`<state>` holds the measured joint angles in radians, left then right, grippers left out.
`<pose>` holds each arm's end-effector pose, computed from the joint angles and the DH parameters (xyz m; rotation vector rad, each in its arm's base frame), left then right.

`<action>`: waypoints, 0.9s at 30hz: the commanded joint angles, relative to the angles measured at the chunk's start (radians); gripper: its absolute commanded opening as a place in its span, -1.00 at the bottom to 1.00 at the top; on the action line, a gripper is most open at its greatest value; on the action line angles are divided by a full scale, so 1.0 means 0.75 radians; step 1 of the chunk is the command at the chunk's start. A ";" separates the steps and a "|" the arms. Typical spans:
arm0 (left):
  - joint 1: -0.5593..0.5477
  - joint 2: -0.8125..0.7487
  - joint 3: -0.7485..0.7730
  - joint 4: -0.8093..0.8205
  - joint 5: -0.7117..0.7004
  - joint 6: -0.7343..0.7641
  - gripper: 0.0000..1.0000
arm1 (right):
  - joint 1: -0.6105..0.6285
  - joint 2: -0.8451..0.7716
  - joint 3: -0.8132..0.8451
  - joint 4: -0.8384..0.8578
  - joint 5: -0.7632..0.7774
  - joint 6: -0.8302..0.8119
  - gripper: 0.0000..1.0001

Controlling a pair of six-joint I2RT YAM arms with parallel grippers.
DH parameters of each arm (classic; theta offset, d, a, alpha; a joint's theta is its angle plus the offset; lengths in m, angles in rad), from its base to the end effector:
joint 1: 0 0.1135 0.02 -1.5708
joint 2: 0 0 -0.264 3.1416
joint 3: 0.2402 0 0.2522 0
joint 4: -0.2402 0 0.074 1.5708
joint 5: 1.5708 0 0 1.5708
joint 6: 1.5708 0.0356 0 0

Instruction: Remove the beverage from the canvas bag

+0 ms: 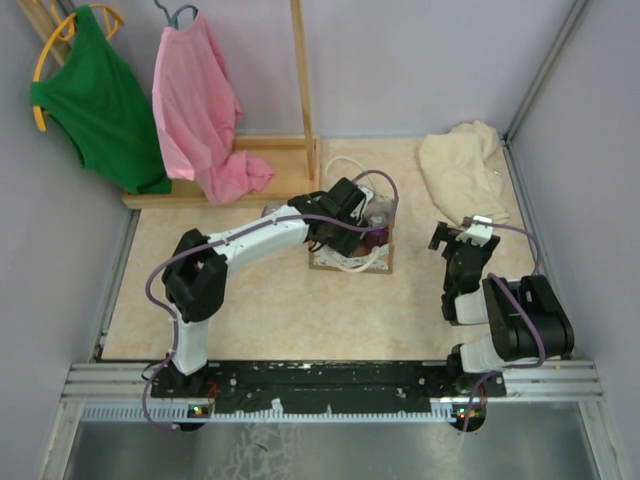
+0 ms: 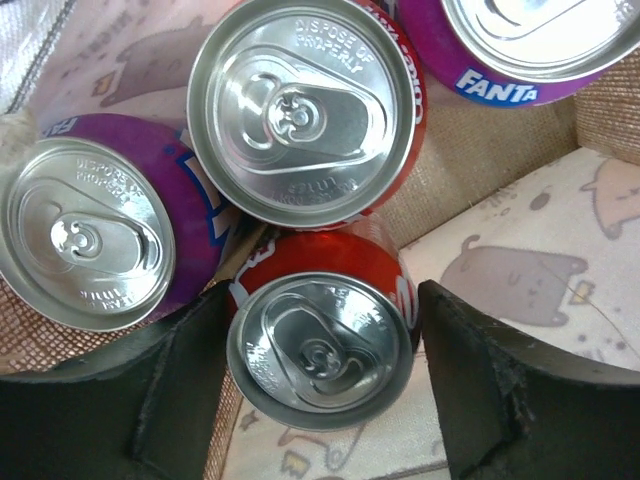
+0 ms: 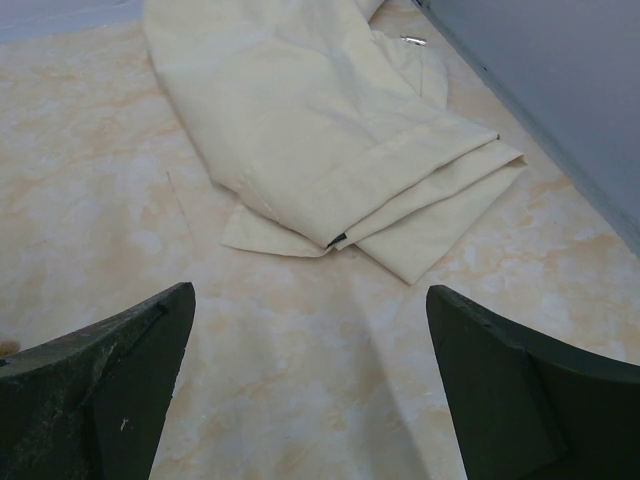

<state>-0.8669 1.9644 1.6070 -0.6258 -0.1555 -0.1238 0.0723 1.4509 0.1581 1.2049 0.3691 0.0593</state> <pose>0.2839 -0.3259 0.2370 0.8687 2.3946 -0.1917 0.2205 0.0031 0.1471 0.2686 1.6349 -0.2059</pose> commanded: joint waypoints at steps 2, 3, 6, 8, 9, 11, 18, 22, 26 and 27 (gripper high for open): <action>0.023 0.074 -0.007 -0.030 0.021 -0.003 0.44 | 0.012 0.002 0.018 0.057 0.023 -0.016 0.98; 0.025 0.073 -0.012 -0.027 0.021 -0.001 0.39 | 0.012 0.002 0.018 0.058 0.022 -0.014 0.98; 0.027 0.075 -0.020 -0.023 0.020 0.000 -0.04 | 0.012 0.002 0.018 0.058 0.023 -0.014 0.98; 0.029 0.076 -0.021 -0.029 0.017 0.003 -0.55 | 0.012 0.003 0.018 0.058 0.023 -0.016 0.98; 0.028 0.076 -0.020 -0.033 0.019 0.005 -0.74 | 0.012 0.002 0.018 0.057 0.023 -0.014 0.98; 0.027 0.066 -0.023 -0.033 0.035 0.023 -1.00 | 0.011 0.002 0.018 0.056 0.023 -0.015 0.98; 0.028 -0.011 0.023 -0.068 0.077 0.114 -1.00 | 0.011 0.002 0.018 0.057 0.023 -0.015 0.98; 0.028 -0.090 0.059 -0.055 0.100 0.144 -1.00 | 0.012 0.003 0.018 0.058 0.023 -0.014 0.98; 0.027 -0.152 0.102 -0.050 0.107 0.174 -1.00 | 0.012 0.002 0.018 0.057 0.023 -0.014 0.98; 0.028 -0.164 0.116 -0.050 0.110 0.186 -1.00 | 0.012 0.002 0.018 0.056 0.023 -0.015 0.98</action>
<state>-0.8509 1.9484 1.6119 -0.6449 -0.1036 -0.0319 0.0723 1.4509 0.1581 1.2049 0.3695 0.0593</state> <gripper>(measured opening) 0.726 0.991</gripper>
